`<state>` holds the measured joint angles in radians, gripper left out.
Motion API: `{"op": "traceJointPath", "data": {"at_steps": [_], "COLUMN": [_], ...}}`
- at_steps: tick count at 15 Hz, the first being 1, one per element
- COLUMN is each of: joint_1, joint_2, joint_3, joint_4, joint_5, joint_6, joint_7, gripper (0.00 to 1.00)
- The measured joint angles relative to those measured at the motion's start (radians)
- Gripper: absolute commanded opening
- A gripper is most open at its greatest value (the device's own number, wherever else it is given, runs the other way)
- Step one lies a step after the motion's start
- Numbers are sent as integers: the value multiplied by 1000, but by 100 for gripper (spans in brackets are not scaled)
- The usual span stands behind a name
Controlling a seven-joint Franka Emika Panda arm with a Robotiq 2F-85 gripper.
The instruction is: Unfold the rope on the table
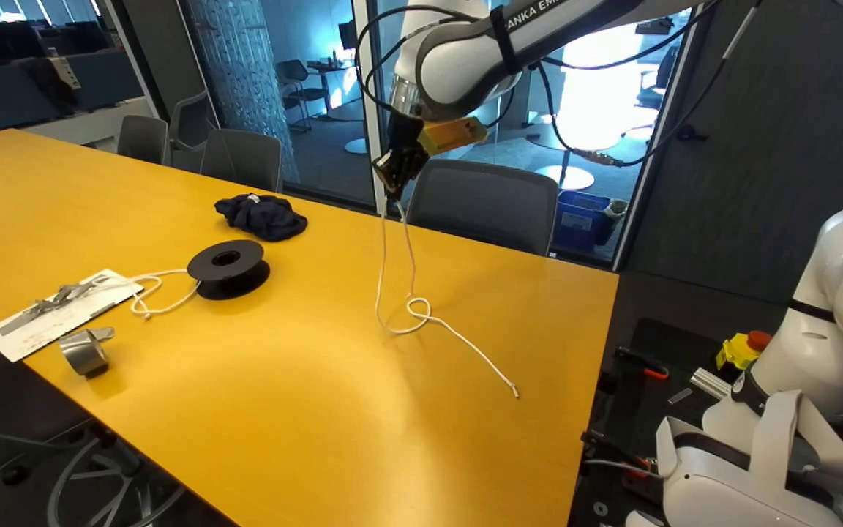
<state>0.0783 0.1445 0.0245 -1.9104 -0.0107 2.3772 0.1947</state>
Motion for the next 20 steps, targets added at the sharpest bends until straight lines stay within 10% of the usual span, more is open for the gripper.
{"op": "traceJointPath", "data": {"at_steps": [20], "joint_1": [166], "joint_2": [-29], "joint_3": [157], "joint_4": [-330], "joint_5": [-148], "joint_6": [-111], "joint_7": [39], "gripper": [7]}}
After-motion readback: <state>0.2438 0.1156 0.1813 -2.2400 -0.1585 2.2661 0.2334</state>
